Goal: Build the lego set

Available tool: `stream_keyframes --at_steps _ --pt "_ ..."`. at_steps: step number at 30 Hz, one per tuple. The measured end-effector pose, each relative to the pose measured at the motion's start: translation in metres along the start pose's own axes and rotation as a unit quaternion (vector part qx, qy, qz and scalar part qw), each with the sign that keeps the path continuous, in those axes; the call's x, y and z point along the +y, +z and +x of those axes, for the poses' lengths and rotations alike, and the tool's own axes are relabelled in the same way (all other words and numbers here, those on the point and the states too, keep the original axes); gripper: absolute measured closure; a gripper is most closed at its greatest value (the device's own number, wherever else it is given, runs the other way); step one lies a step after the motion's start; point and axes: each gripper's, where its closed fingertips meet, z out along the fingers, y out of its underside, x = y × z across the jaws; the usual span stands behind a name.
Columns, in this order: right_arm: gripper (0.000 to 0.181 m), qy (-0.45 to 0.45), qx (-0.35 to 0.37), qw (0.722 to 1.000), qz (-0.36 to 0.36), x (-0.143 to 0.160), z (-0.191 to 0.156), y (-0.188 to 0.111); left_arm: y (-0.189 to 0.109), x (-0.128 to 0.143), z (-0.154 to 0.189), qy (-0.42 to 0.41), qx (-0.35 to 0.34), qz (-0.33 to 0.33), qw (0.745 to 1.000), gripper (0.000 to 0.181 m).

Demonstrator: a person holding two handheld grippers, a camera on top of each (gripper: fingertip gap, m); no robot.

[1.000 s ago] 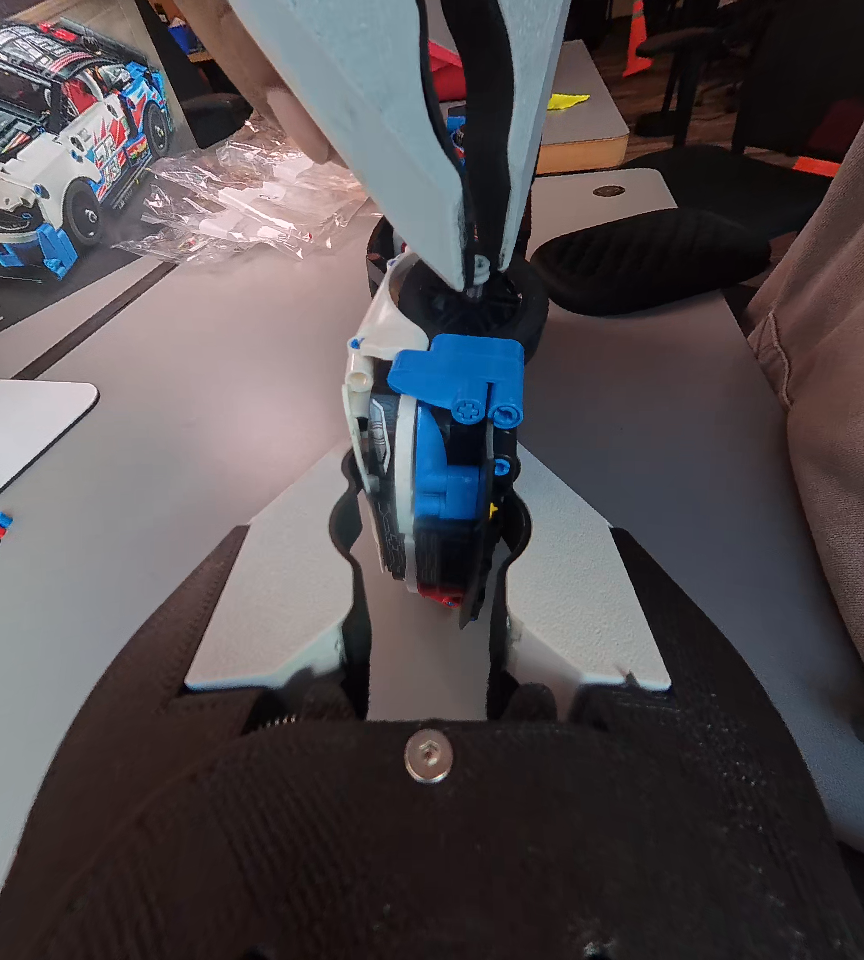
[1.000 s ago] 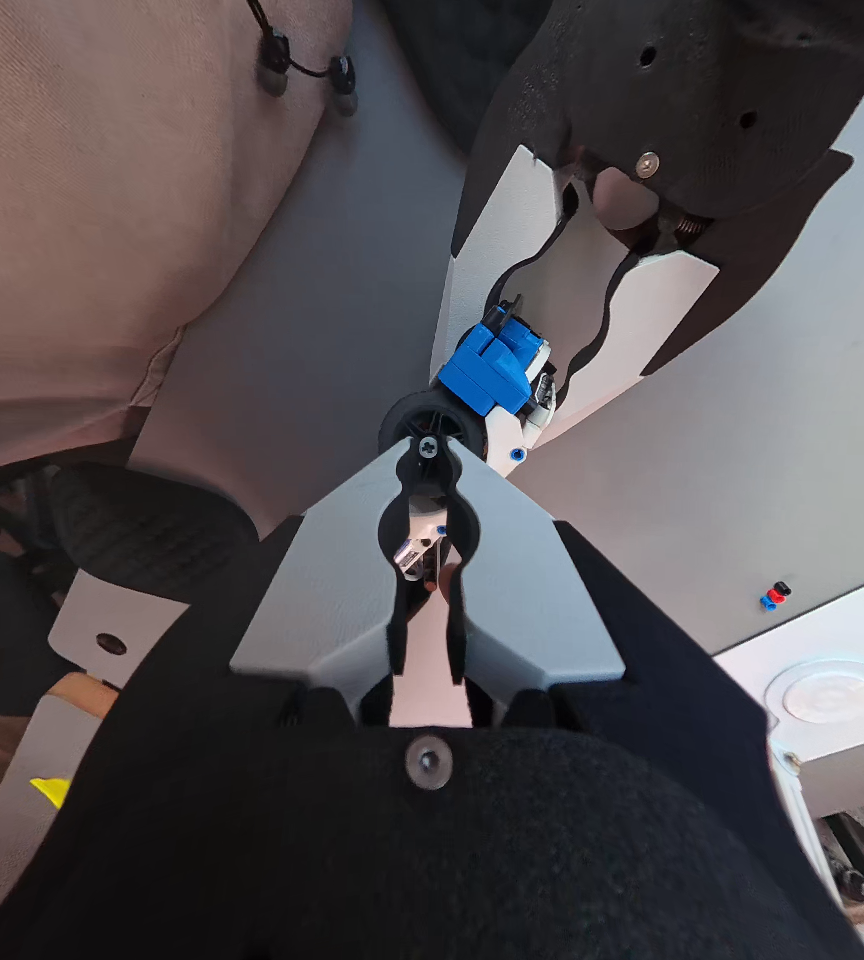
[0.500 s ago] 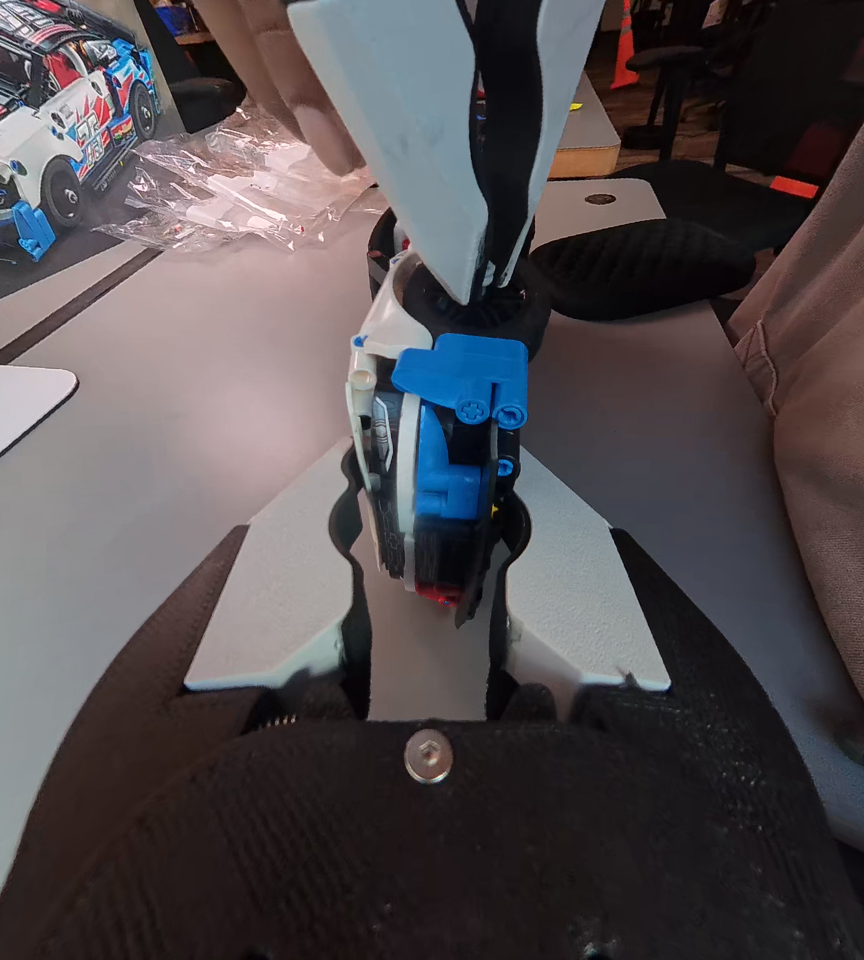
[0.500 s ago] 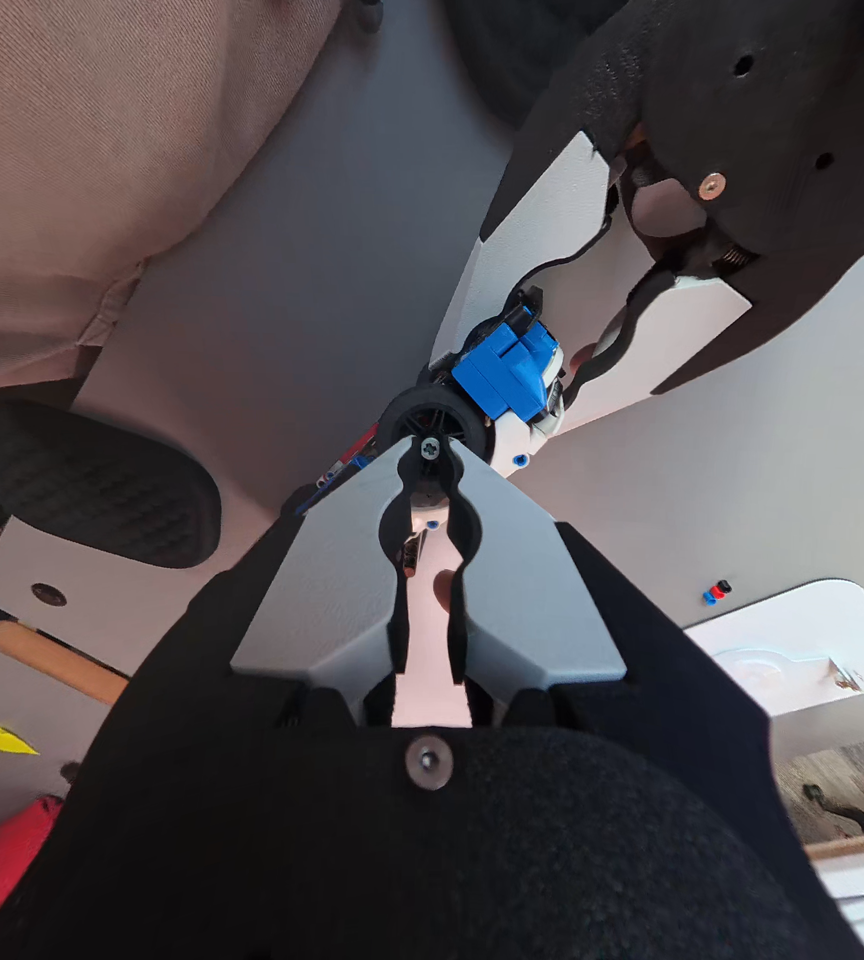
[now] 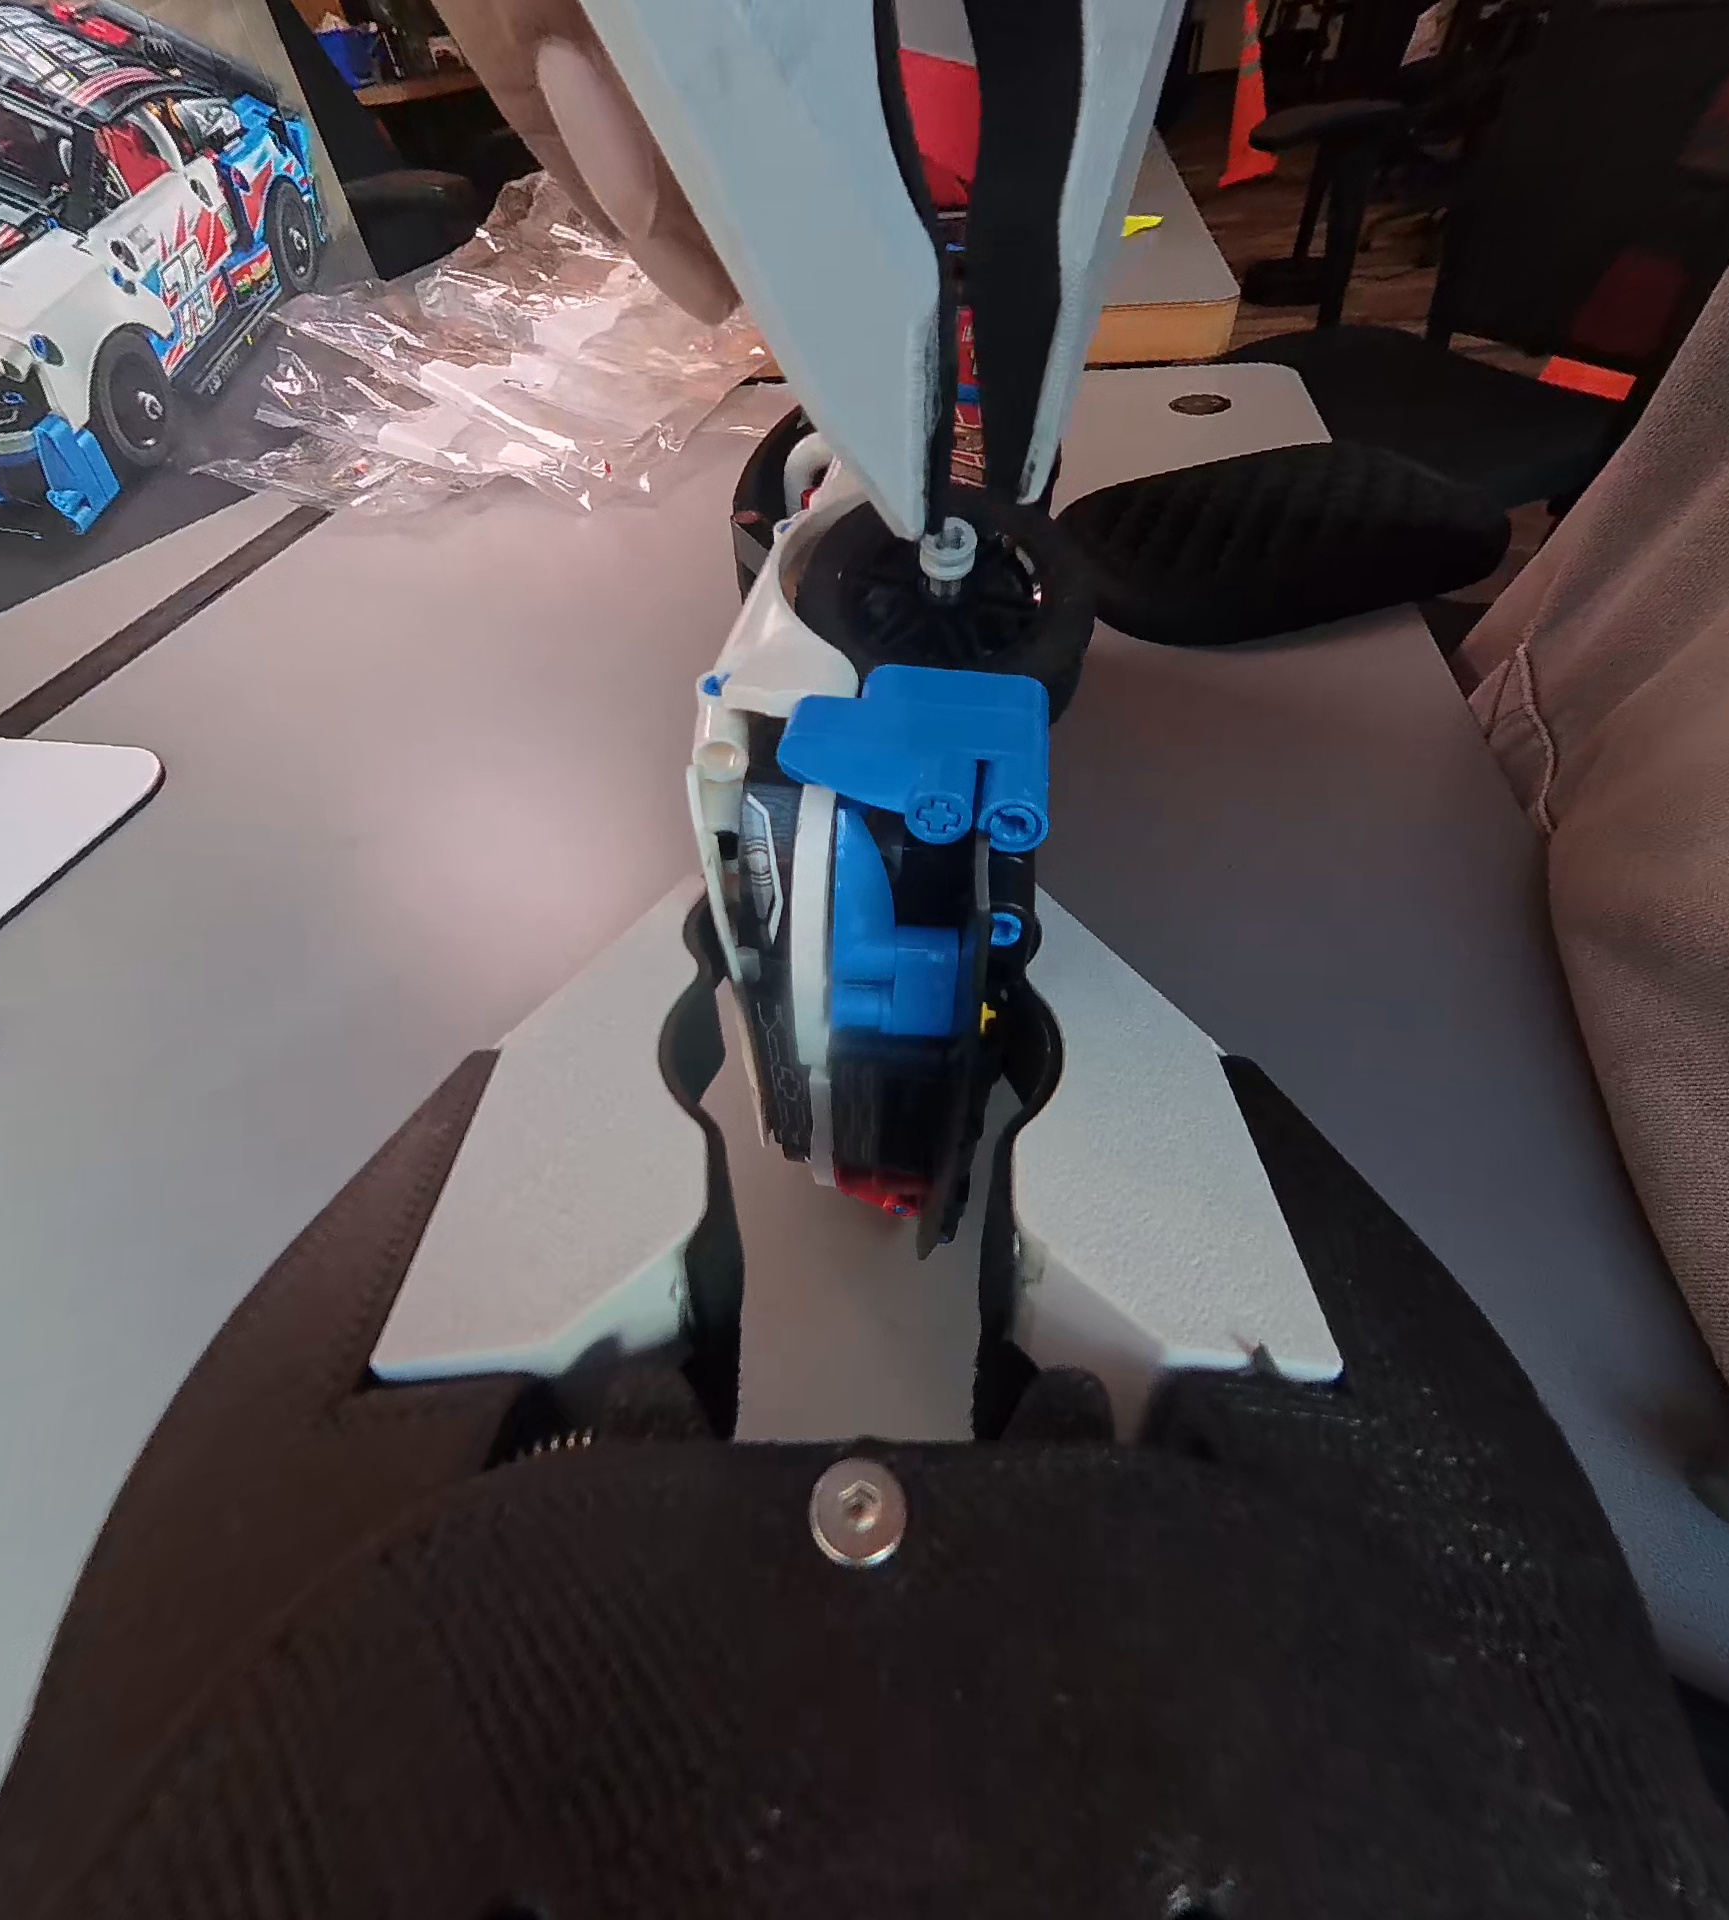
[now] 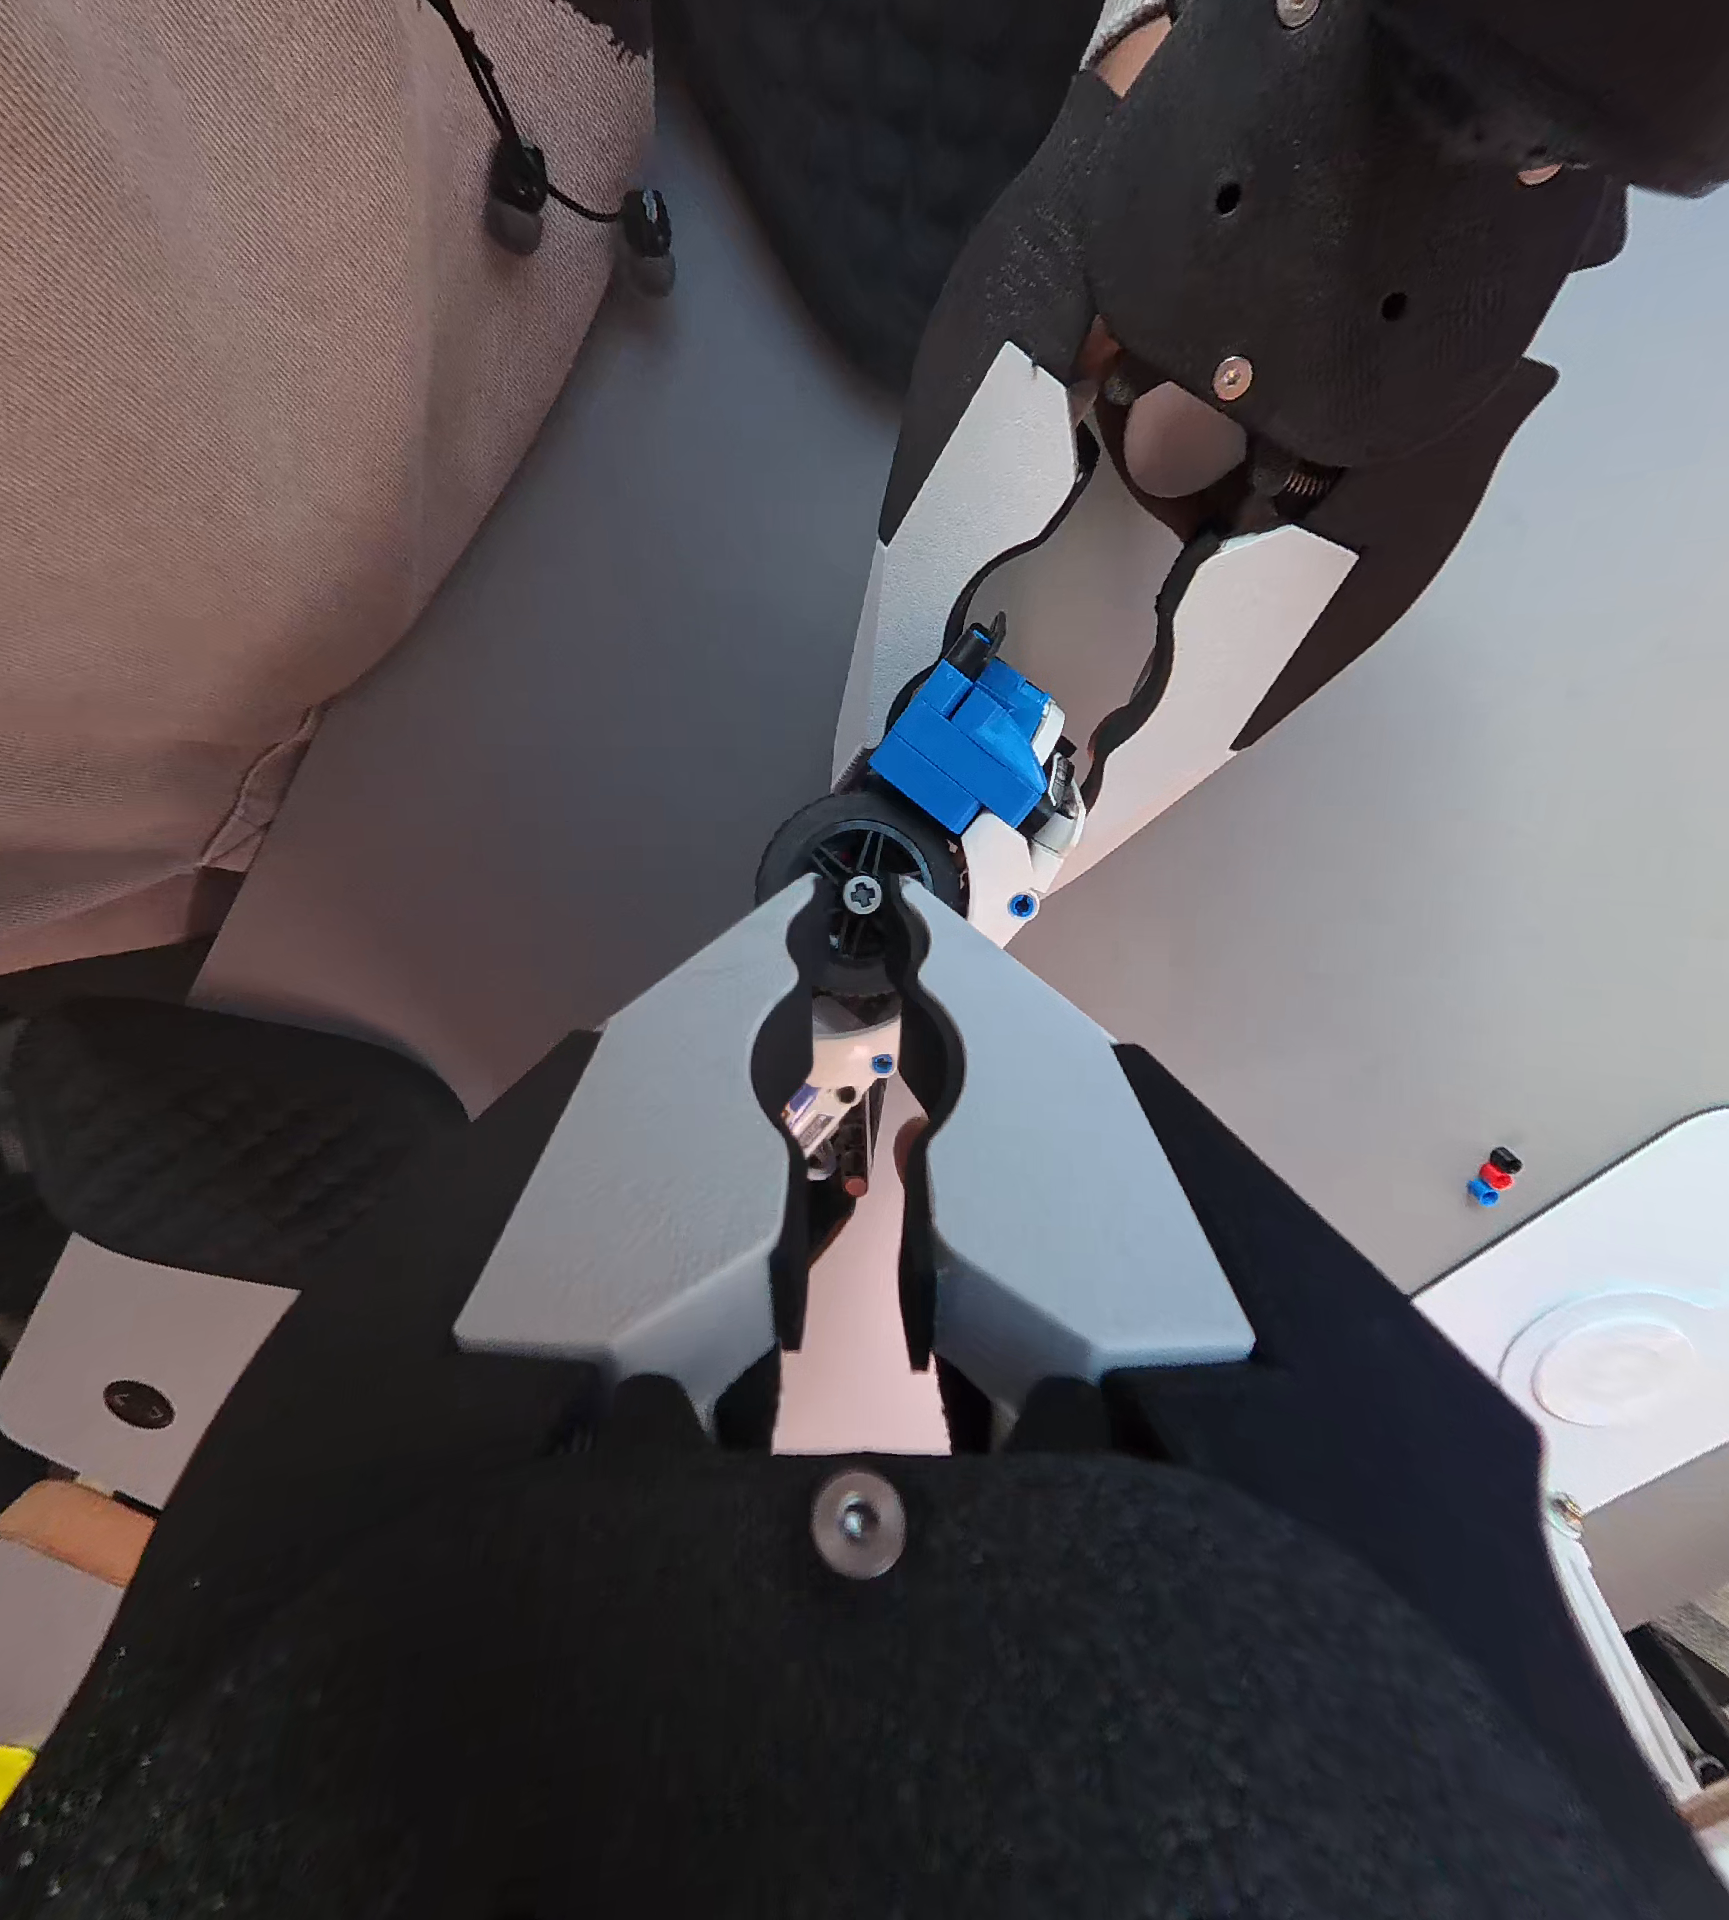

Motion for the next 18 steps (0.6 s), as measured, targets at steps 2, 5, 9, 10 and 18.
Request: stream_keyframes --at_steps 2,5,9,10,18 --pt "0.178 -0.002 0.003 1.000 -0.008 0.0020 0.0019 0.0010 0.0000 0.0000 0.0001 0.001 0.000 0.000 1.000 0.132" --pt "0.181 -0.003 0.000 1.000 -0.007 0.0003 0.0007 0.0029 -0.0001 0.0002 0.0002 0.001 0.000 -0.001 1.000 0.132" --pt "0.181 -0.008 0.002 1.000 -0.024 0.0009 0.0004 0.0040 0.0000 0.0002 0.0005 0.002 0.000 -0.001 1.000 0.132" --pt "0.181 -0.004 -0.001 0.999 -0.033 0.0019 0.0005 0.0039 0.0000 0.0002 0.0005 0.001 -0.001 -0.001 1.000 0.132" --pt "0.181 0.009 -0.014 0.999 -0.049 -0.0008 0.0014 0.0010 -0.0001 0.0002 0.0010 0.003 -0.002 -0.002 1.000 0.132"
